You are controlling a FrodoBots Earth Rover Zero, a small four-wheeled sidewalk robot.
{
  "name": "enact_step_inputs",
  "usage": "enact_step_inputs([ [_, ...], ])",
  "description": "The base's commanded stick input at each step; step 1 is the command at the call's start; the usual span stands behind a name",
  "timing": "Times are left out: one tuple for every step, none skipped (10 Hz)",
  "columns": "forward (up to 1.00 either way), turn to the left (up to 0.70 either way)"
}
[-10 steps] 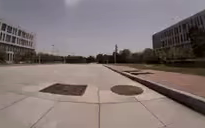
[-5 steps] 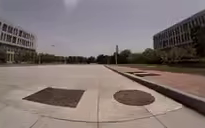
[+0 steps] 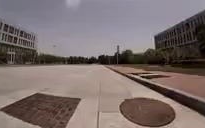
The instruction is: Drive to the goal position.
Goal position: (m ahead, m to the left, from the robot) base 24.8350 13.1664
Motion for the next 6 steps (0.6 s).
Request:
enact_step_inputs([
  [1.0,0.0],
  [1.0,0.0],
  [1.0,0.0],
  [1.0,0.0],
  [1.0,0.0],
  [1.0,0.0],
])
